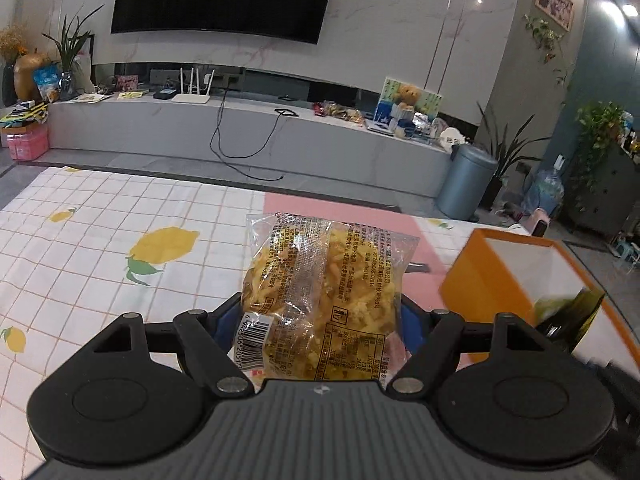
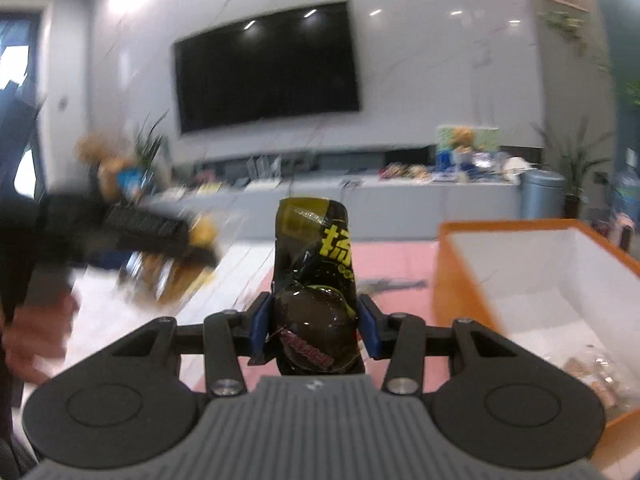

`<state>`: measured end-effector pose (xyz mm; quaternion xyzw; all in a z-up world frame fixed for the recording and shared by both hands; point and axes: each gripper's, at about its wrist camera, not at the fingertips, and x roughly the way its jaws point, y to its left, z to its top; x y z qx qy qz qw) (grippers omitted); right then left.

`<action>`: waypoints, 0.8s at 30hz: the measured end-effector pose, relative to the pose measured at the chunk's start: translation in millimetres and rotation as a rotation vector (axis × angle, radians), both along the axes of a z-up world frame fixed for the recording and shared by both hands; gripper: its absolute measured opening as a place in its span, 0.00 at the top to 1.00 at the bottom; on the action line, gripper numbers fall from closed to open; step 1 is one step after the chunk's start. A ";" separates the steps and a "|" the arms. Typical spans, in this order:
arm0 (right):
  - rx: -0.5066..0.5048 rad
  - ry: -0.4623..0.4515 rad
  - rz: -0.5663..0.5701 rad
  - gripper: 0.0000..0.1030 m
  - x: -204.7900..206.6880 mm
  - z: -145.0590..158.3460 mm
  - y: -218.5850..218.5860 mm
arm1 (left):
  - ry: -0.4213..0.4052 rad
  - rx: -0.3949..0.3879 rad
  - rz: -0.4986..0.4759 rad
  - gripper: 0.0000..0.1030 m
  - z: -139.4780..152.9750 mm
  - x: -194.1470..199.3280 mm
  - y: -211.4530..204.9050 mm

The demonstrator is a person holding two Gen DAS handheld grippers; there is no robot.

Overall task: Organize snacks
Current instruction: 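Carry the cracker bag and dark sausage over the orange box and release the cracker bag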

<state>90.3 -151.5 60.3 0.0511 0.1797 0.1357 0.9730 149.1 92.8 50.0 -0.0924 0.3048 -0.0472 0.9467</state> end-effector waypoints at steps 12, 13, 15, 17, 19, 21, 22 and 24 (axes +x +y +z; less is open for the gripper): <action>-0.058 0.015 -0.116 0.57 26.4 49.0 -132.4 | -0.021 -0.118 -0.103 0.15 39.2 -11.2 -72.4; -0.054 0.029 -0.132 0.57 31.4 48.6 -143.2 | -0.018 -0.130 -0.106 0.15 41.2 -10.0 -81.9; -0.047 0.043 -0.181 0.57 40.1 47.3 -165.3 | -0.003 -0.163 -0.120 0.15 42.6 -5.4 -101.8; -0.012 0.055 -0.223 0.57 46.1 41.5 -186.4 | 0.016 -0.191 -0.145 0.15 42.8 1.8 -125.8; 0.040 0.093 -0.260 0.57 48.7 33.9 -204.7 | 0.051 -0.195 -0.165 0.15 39.3 12.6 -154.0; 0.064 0.115 -0.311 0.57 45.8 32.4 -218.0 | 0.090 -0.194 -0.181 0.15 31.6 24.0 -178.7; 0.073 0.114 -0.334 0.57 41.8 33.0 -224.5 | 0.108 -0.201 -0.188 0.15 27.6 29.3 -189.0; 0.099 0.102 -0.353 0.57 33.5 33.8 -238.1 | 0.140 -0.227 -0.198 0.15 18.1 40.2 -206.8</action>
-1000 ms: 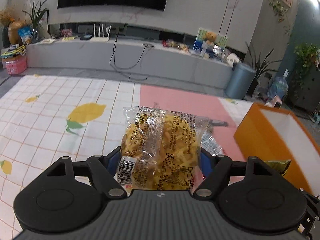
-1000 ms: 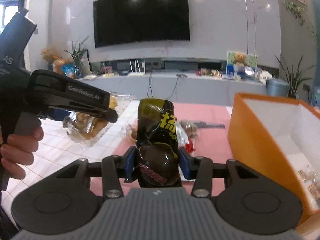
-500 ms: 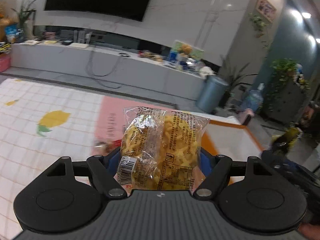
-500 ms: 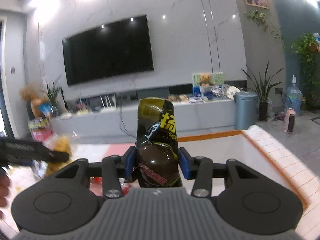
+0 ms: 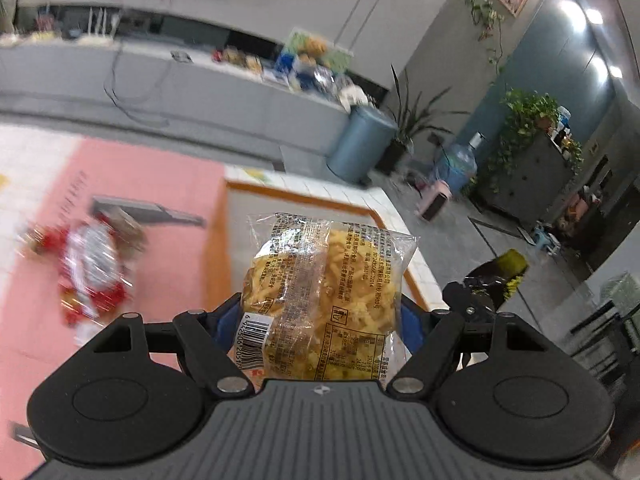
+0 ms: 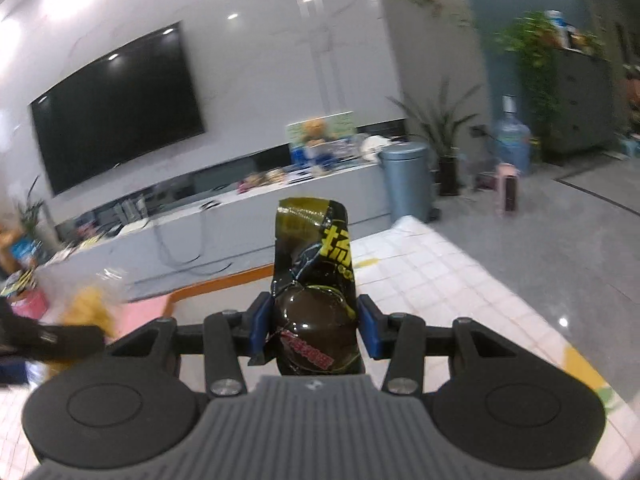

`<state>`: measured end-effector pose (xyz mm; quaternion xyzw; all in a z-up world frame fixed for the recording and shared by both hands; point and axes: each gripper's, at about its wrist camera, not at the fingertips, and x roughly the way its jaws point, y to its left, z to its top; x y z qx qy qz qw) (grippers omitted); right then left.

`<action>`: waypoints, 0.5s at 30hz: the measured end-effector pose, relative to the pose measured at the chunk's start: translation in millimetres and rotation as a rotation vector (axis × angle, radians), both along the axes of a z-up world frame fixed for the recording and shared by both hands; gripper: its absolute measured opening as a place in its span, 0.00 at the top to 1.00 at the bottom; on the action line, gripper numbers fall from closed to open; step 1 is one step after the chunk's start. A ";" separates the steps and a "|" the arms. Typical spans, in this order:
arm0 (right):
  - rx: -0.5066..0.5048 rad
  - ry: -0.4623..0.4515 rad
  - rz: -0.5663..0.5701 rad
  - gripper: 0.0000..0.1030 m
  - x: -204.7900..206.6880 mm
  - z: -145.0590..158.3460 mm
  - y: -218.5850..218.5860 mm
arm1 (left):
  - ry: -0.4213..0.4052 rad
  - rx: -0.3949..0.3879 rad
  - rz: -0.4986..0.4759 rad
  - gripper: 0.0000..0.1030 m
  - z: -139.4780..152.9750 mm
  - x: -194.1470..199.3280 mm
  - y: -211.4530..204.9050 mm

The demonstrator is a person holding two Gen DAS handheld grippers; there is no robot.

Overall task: Organize snacks
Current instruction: 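Carry the cracker bag and dark sausage over the orange box and release the cracker bag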

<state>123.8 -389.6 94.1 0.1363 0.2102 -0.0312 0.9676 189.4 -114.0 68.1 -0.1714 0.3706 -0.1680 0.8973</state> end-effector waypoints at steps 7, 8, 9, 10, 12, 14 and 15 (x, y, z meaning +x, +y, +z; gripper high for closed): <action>0.124 0.018 -0.082 0.57 -1.1 -7.5 -28.0 | 0.046 0.055 0.041 0.15 -31.5 27.1 -43.8; 0.138 0.021 -0.084 0.57 1.5 -8.3 -30.1 | 0.055 0.082 0.058 0.15 -35.8 29.0 -47.7; 0.148 0.024 -0.081 0.57 3.5 -8.5 -30.9 | 0.060 0.115 0.071 0.15 -38.5 28.7 -53.3; 0.152 0.027 -0.076 0.57 6.1 -8.6 -30.2 | 0.059 0.156 0.087 0.15 -41.6 29.0 -58.9; 0.148 0.035 -0.069 0.57 12.6 -8.3 -28.2 | 0.048 0.216 0.115 0.15 -45.8 27.7 -68.2; 0.143 0.044 -0.069 0.57 15.2 -9.0 -28.1 | 0.047 0.252 0.144 0.14 -48.3 28.3 -72.5; 0.142 0.047 -0.067 0.57 15.4 -9.0 -27.7 | 0.050 0.265 0.155 0.14 -49.6 29.1 -74.2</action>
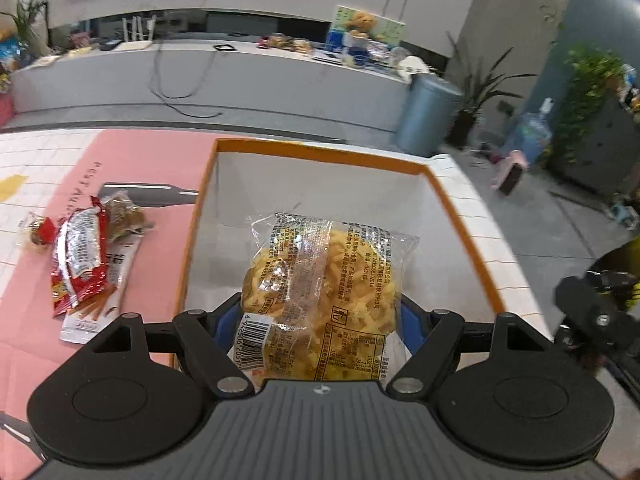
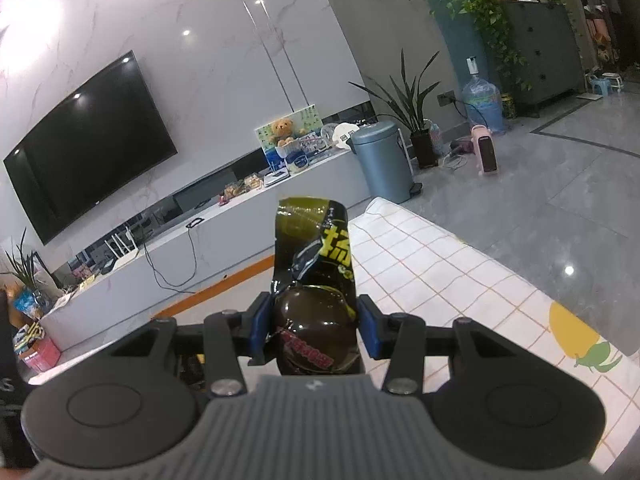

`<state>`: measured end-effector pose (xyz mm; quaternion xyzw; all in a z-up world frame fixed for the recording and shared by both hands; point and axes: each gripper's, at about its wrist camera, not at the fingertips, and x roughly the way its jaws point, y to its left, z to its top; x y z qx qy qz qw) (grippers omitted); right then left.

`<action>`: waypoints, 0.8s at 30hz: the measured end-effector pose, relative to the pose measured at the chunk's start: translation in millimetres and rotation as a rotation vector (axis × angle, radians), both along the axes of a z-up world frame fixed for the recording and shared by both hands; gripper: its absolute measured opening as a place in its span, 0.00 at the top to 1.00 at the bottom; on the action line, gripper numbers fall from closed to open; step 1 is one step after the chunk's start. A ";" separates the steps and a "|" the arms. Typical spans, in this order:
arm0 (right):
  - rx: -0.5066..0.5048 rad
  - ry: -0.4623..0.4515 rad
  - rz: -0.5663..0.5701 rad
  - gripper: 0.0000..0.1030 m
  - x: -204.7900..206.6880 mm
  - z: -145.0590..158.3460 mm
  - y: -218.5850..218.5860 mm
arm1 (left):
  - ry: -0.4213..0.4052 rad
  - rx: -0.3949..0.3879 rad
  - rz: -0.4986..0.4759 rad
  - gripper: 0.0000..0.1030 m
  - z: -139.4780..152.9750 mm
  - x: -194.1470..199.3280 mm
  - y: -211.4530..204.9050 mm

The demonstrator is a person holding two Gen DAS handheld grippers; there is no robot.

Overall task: Organize snacks
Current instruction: 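Carry the cracker bag and dark sausage over the orange box and release the cracker bag, then lower the dark sausage into the box and open the right tool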

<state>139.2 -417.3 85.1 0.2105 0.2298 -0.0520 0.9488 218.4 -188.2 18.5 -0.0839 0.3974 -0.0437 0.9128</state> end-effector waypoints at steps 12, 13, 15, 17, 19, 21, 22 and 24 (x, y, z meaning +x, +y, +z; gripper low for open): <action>-0.026 0.017 0.007 0.57 0.9 -0.4 1.4 | -0.024 -0.161 0.038 0.00 13.0 -14.5 29.3; -0.032 0.017 0.011 0.57 1.1 -0.1 2.4 | -0.029 -0.166 0.035 0.00 15.6 -16.7 33.1; -0.045 0.021 0.026 0.57 2.0 0.0 4.5 | -0.041 -0.169 0.028 0.00 20.9 -22.7 40.1; -0.055 0.024 0.052 0.57 4.8 -0.4 5.7 | -0.053 -0.160 0.013 0.00 26.9 -31.0 47.5; -0.037 0.027 0.093 0.57 7.8 -1.6 5.5 | -0.067 -0.149 0.001 0.00 33.6 -36.7 54.9; -0.003 0.030 0.146 0.57 11.7 -3.5 6.7 | -0.087 -0.141 -0.006 0.00 39.6 -45.5 65.0; 0.022 0.033 0.176 0.57 14.5 -4.9 8.2 | -0.095 -0.135 -0.003 0.00 41.8 -49.9 71.1; 0.079 0.041 0.226 0.56 20.4 -8.2 13.0 | -0.103 -0.123 0.007 0.00 44.3 -56.5 83.6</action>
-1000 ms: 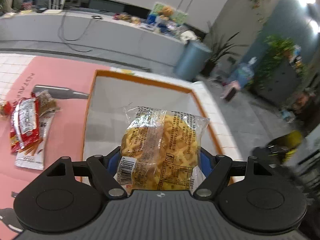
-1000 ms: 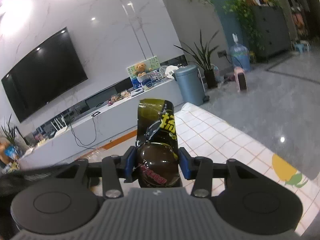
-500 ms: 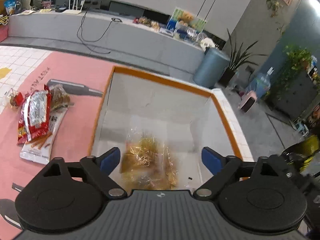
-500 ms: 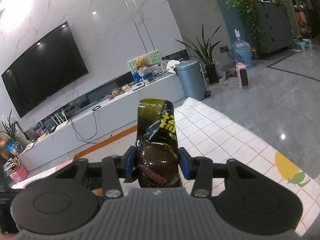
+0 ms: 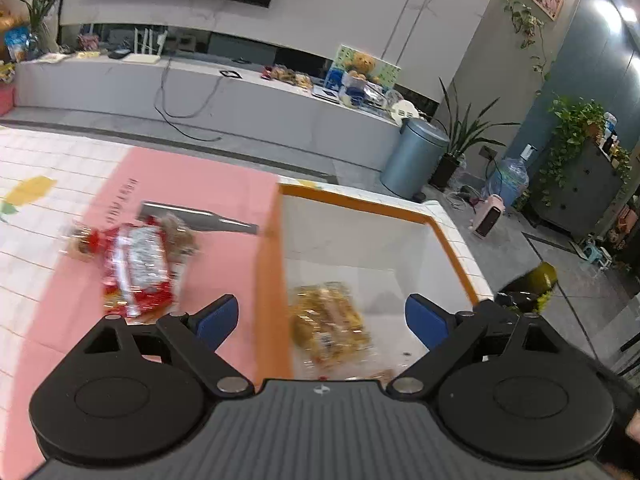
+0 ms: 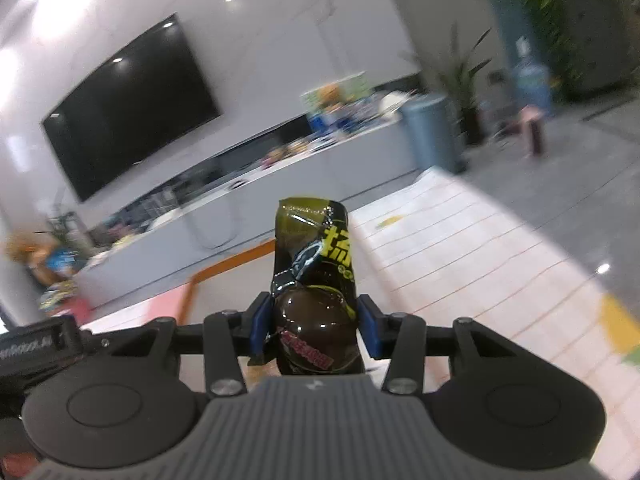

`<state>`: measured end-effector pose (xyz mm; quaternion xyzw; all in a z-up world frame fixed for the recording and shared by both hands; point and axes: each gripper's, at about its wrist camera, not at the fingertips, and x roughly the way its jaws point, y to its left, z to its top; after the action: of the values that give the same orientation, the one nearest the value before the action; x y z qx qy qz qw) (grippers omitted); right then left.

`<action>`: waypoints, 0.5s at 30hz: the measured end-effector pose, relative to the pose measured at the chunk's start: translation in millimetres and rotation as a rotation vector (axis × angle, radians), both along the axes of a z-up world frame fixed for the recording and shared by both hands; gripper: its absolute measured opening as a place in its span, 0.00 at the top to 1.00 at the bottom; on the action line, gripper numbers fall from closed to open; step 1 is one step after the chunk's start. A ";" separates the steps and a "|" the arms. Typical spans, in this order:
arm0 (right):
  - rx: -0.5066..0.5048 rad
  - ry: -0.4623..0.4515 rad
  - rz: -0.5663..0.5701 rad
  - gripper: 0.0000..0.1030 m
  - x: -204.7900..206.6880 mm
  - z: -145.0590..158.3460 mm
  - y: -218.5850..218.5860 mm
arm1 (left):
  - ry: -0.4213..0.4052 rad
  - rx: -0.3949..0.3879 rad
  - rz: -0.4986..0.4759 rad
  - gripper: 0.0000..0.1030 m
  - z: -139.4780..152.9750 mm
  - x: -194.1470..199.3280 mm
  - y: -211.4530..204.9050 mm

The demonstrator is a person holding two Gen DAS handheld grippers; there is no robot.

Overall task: Organize snacks
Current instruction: 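Lower the dark sausage into the box and open the right tool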

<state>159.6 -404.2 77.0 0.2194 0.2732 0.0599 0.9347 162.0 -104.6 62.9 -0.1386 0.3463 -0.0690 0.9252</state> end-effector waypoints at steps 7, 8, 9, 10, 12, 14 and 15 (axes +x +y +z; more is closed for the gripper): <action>0.045 0.060 0.095 0.56 19.9 -10.4 36.6 | 0.025 -0.040 0.035 0.00 -10.7 -10.4 45.8; 0.046 0.079 0.104 0.55 22.4 -12.6 42.7 | 0.026 -0.047 0.033 0.00 -14.0 -10.7 52.4; 0.037 0.092 0.109 0.55 24.4 -14.1 49.5 | 0.027 -0.053 0.027 0.00 -17.3 -12.0 59.1; 0.025 0.099 0.116 0.54 25.6 -15.5 55.6 | 0.028 -0.057 0.024 0.00 -21.5 -13.1 65.6; 0.024 0.115 0.130 0.53 29.7 -18.4 65.8 | 0.034 -0.059 0.032 0.00 -29.3 -14.5 77.2; 0.028 0.131 0.136 0.51 34.1 -20.5 74.3 | 0.047 -0.041 0.032 0.00 -37.1 -13.4 84.9; 0.015 0.138 0.131 0.51 35.4 -20.7 78.8 | 0.051 -0.033 0.030 0.00 -39.4 -13.2 88.2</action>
<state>195.0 -325.4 56.3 0.2116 0.3502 0.1080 0.9061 148.8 -16.5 23.5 -0.1606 0.3667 -0.0571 0.9146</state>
